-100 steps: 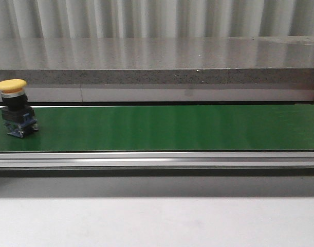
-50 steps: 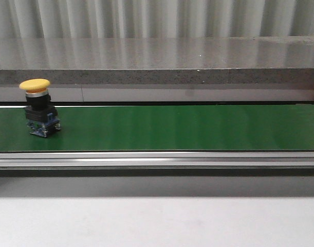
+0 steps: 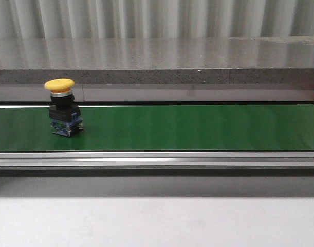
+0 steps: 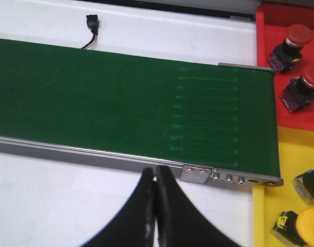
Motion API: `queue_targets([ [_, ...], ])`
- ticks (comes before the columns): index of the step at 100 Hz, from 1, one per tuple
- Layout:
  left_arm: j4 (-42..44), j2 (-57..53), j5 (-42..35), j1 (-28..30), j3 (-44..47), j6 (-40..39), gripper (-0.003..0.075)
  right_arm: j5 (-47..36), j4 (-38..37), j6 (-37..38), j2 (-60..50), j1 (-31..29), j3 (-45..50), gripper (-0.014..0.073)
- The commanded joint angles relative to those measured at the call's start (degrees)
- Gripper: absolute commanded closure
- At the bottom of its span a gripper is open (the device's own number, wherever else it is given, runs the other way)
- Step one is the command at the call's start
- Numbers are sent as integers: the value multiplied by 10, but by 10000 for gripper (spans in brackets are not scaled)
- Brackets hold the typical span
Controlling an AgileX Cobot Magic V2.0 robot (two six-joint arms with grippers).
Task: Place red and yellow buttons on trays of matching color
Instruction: 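Grasp a red button from the cluster with the left gripper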
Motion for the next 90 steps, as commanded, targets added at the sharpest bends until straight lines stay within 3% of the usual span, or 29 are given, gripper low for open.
queue_targets([
  [1, -4, -57, -3, -11, -18, -3, 740, -37, 2, -6, -1, 2, -14, 661],
  [34, 0, -139, 100, -47, -13, 18, 740, -37, 2, -6, -1, 2, -14, 661],
  [62, 0, -215, 74, -84, 77, 22, 740, -37, 2, -6, -1, 2, -14, 661],
  [90, -2, -219, 34, -127, 142, 33, 740, -37, 2, -6, -1, 2, -14, 661],
])
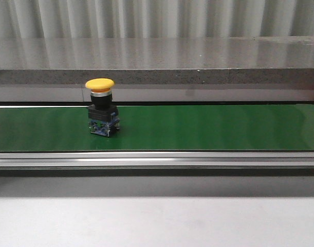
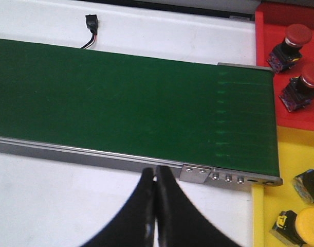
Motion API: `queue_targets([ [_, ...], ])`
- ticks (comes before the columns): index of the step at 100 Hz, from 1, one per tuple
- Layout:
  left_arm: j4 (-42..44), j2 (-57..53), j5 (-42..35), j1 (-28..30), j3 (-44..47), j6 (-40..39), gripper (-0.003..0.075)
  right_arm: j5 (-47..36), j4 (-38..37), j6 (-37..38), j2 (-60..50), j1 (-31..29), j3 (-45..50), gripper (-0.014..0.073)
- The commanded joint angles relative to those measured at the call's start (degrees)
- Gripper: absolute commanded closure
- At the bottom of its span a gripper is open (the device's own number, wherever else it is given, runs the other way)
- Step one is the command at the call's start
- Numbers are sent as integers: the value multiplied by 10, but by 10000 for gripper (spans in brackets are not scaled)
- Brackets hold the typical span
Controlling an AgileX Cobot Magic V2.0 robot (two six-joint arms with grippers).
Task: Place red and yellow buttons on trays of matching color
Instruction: 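Grasp a red button from the cluster with the left gripper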
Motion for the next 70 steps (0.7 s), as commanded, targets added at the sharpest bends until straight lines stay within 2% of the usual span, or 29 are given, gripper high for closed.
queue_targets([
  [1, -8, -25, -43, -13, -2, 2, 740, -37, 2, -6, -1, 2, -14, 661],
  [38, -8, -25, -70, -21, 51, 2, 740, -37, 2, -6, -1, 2, -14, 661],
  [70, -8, -25, -50, -21, 58, 17, 718, -37, 2, -6, -1, 2, -14, 661],
])
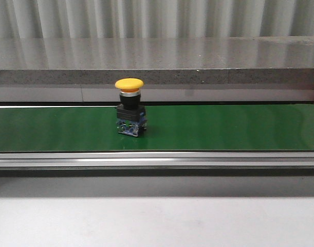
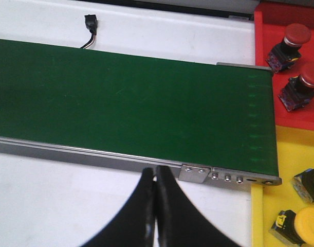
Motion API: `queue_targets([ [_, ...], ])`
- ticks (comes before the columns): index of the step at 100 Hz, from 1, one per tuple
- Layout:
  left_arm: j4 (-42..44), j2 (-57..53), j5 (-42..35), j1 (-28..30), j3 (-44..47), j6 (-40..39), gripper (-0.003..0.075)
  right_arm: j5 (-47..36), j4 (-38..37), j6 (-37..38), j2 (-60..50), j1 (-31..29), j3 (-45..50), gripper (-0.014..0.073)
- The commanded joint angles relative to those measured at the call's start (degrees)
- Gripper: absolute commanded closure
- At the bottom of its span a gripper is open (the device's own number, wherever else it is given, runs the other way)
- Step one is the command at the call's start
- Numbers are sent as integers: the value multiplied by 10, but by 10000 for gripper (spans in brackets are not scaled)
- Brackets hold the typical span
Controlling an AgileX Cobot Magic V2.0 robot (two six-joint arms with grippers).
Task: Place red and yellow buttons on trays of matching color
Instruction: 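Grasp a red button from the cluster with the left gripper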
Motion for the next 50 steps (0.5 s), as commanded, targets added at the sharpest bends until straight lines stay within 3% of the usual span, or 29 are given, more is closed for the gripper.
queue_targets([
  [1, -6, -25, -13, -4, -14, 3, 711, -37, 2, -6, -1, 2, -14, 661],
  [17, -6, -25, -12, -4, -1, 3, 554, -37, 2, -6, -1, 2, -14, 661],
  [43, -9, -25, -17, -4, 6, 3, 138, -37, 2, -6, -1, 2, -14, 661],
  [50, -15, -26, -17, -4, 5, 3, 66, -37, 2, -6, -1, 2, -14, 661],
])
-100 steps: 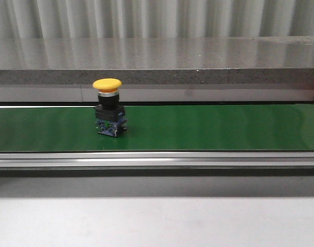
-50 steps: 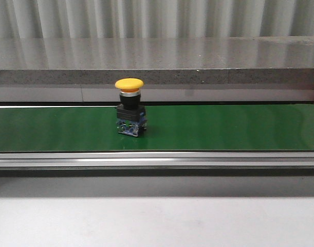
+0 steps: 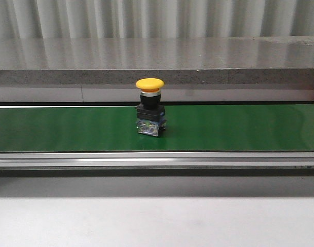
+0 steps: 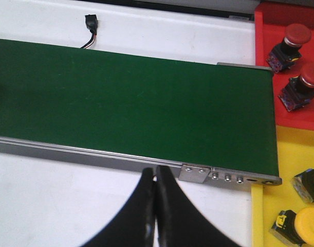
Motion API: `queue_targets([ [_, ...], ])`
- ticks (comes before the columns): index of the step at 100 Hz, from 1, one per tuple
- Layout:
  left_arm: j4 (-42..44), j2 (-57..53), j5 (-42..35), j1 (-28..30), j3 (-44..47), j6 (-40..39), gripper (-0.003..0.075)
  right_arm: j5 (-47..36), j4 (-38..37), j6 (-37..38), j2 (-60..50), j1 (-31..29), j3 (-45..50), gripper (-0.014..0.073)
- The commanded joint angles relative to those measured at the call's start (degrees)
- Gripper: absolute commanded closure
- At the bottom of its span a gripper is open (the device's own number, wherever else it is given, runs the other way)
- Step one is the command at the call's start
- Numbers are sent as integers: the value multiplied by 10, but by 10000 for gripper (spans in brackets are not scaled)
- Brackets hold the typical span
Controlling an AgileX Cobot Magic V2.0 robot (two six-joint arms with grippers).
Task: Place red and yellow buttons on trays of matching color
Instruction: 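Grasp a red button from the cluster with the left gripper, then set the red button on the green belt and open the left gripper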
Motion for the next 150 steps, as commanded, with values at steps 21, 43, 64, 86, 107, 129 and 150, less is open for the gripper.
queue_targets([
  [21, -15, -52, -27, -30, -22, 3, 52, -37, 2, -6, -1, 2, -14, 661],
  [43, -10, -125, -47, -68, -22, 3, 52, -37, 2, -6, -1, 2, -14, 661],
  [64, -10, -218, -60, -90, -3, 3, 57, -37, 2, -6, -1, 2, -14, 661],
  [86, -9, -335, -89, -114, 70, 4, 122, -37, 2, -6, -1, 2, -14, 661],
  [107, -9, -437, -98, -119, 155, 4, 245, -37, 2, -6, -1, 2, -14, 661],
  [129, -9, -519, -103, -119, 222, 4, 461, -45, 2, -6, -1, 2, -14, 661],
  [150, -9, -545, -103, -119, 246, 4, 700, -41, 2, -6, -1, 2, -14, 661],
])
